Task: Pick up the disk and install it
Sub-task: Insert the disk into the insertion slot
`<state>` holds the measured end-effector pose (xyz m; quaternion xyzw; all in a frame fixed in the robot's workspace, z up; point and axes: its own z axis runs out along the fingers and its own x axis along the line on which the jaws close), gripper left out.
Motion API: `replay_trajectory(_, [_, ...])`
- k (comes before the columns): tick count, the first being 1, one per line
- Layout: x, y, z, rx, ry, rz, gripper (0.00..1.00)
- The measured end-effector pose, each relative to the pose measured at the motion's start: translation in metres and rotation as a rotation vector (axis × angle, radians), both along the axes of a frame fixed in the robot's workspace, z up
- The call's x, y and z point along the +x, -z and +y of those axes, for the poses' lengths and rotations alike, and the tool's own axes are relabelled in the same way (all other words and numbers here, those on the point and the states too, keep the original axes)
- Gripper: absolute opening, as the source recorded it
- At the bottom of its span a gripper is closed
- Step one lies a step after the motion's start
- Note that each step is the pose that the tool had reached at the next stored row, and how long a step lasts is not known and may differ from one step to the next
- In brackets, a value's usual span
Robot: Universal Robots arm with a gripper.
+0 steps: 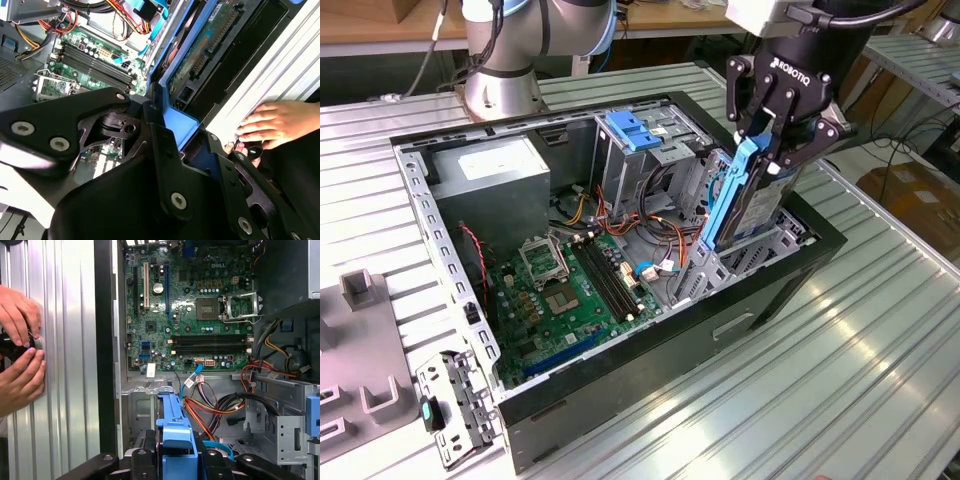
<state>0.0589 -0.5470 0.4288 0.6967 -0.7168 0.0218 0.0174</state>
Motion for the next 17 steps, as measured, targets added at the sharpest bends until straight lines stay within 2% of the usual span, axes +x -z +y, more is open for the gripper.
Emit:
replay_trajectory(8, [0.0, 0.0163, 0.0, 0.0, 0.0, 0.0, 0.37])
replay_trajectory(16, [0.0, 0.0168, 0.0, 0.0, 0.0, 0.0001, 0.38])
replay_trajectory(17, [0.0, 0.0168, 0.0, -0.0002, 0.0, 0.0001, 0.44])
